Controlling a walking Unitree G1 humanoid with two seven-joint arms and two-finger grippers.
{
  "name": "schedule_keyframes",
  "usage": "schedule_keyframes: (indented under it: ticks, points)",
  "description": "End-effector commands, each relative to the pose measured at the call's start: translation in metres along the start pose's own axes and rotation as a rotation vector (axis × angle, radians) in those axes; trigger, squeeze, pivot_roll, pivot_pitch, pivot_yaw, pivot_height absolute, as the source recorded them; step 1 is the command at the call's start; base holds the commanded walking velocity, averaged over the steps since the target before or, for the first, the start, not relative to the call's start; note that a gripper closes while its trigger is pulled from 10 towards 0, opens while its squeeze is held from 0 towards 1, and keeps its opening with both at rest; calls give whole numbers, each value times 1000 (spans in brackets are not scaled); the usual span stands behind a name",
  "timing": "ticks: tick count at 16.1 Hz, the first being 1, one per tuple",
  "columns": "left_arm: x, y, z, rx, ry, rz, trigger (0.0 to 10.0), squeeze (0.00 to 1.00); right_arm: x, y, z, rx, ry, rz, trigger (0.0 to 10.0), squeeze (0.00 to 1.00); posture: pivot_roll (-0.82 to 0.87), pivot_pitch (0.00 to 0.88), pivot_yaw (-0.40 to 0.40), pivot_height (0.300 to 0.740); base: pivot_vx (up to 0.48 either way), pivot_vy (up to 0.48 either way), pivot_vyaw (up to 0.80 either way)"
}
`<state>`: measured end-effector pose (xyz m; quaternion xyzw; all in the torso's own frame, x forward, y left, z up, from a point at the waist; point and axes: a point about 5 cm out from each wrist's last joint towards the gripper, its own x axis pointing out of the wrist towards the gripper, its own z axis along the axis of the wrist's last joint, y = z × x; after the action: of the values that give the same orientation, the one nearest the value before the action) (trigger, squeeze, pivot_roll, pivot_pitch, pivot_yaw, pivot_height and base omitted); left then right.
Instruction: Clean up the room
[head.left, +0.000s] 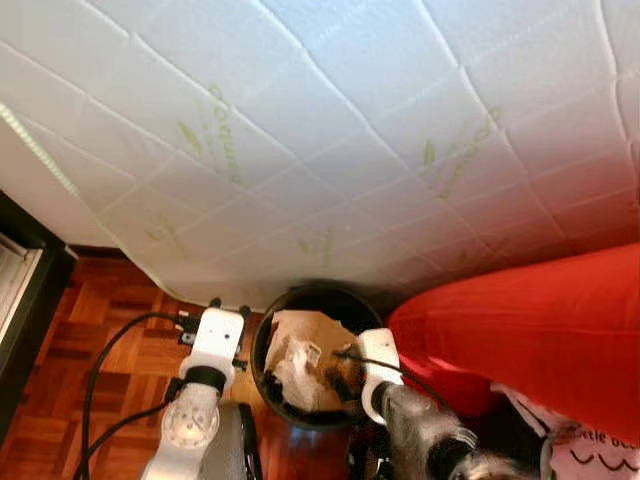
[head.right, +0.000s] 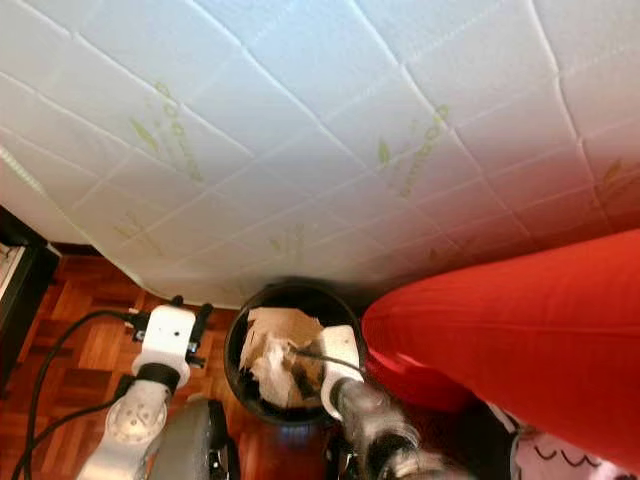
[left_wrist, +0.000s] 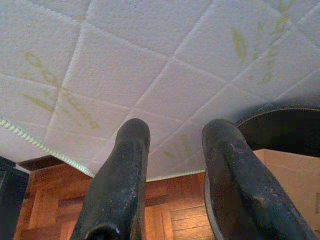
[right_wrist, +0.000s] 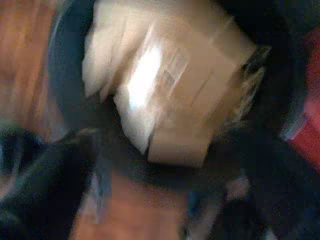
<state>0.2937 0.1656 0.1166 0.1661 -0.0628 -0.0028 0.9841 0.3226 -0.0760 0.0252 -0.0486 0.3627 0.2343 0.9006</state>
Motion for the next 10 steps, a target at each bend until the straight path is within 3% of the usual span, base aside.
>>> schedule_keyframes:
  ticks: [1, 2, 3, 4, 5, 8, 10]
  points:
    - [-6, -2, -8, 15, 28, -8, 10000, 0, -1, 3, -17, -275, 190, 113, 10000, 0, 169, 442, -98, 615, 0, 0, 0]
    - [-6, -1, -8, 13, 29, -2, 10000, 0, 1, 2, -11, -63, -20, -4, 10000, 0, 169, 444, -95, 615, 0, 0, 0]
    - [-7, -1, -9, 12, 31, -1, 10000, 0, 2, 2, -15, 216, -123, -84, 10000, 0, 160, 437, -98, 615, 0, 0, 0]
    - [-7, -2, -10, 11, 33, -3, 10000, 0, 0, -2, -13, 275, -209, -170, 10000, 0, 160, 431, -97, 615, 0, 0, 0]
    - [-7, -1, -12, -17, 43, 13, 10000, 0, -2, -4, -5, 255, -311, -182, 10000, 0, 156, 418, -99, 615, 0, 0, 0]
    - [-5, 9, -16, -63, 64, 67, 10000, 0, -4, 1, 4, 190, -370, -83, 10000, 0, 149, 388, -102, 615, 0, 0, 0]
    - [-7, 13, -23, -86, 87, 91, 10000, 0, -4, 1, 4, 233, -396, -88, 10000, 0, 147, 362, -103, 615, 0, 0, 0]
